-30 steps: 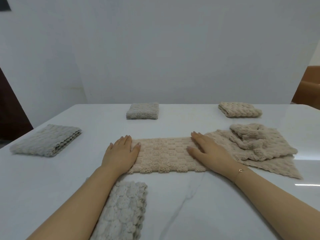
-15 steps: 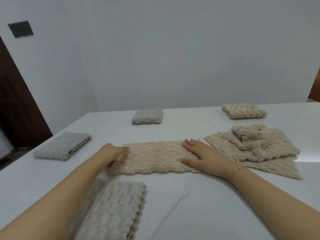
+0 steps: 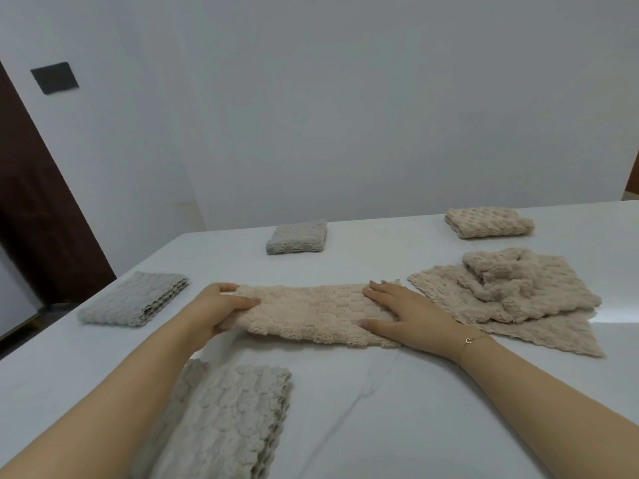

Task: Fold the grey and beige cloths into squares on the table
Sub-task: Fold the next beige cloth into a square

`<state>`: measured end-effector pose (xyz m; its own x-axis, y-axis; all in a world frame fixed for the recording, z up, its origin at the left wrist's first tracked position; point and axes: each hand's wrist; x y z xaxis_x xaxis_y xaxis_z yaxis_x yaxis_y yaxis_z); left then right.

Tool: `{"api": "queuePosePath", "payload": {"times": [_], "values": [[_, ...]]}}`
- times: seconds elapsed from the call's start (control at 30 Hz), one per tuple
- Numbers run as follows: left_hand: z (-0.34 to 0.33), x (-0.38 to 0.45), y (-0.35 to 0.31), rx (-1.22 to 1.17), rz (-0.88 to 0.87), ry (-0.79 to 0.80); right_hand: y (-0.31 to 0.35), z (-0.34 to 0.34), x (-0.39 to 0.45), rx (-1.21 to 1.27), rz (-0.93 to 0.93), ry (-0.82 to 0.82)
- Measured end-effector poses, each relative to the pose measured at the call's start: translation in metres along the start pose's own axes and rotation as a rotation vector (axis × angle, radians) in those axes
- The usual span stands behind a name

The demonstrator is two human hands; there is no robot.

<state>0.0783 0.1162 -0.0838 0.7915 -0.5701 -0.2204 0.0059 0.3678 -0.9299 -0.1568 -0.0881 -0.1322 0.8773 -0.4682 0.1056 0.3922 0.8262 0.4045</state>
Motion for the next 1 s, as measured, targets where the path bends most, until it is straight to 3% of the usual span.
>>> {"api": "queuePosePath", "payload": {"times": [0.13, 0.33, 0.5, 0.73, 0.87, 1.0], "values": [[-0.012, -0.014, -0.013, 0.052, -0.275, -0.137, 0.000, 0.000, 0.000, 0.057, -0.002, -0.009], [-0.045, -0.039, -0.042, 0.177, -0.498, -0.034, -0.005, 0.003, 0.003, 0.608, -0.123, -0.001], [-0.078, -0.049, -0.046, 0.249, -0.589, 0.028, -0.008, 0.003, 0.008, 0.768, -0.188, -0.015], [-0.097, -0.049, -0.013, 0.568, -0.680, 0.207, -0.008, 0.006, 0.010, 0.788, -0.217, -0.072], [-0.087, -0.048, 0.008, 0.919, -0.790, 0.057, -0.007, 0.001, 0.012, 0.732, -0.229, -0.142], [-0.080, -0.041, 0.028, 0.709, -0.746, 0.025, 0.000, 0.001, 0.010, 0.643, -0.241, -0.184]]}}
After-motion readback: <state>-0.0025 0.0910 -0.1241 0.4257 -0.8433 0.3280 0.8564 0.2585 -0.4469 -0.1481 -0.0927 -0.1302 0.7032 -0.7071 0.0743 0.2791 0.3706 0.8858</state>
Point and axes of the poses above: each hand's wrist, its own x-axis towards the middle knuckle, its own z-axis out of the back of the hand, y = z × x, and after that the axes turned 2 degrees about -z, right-handed
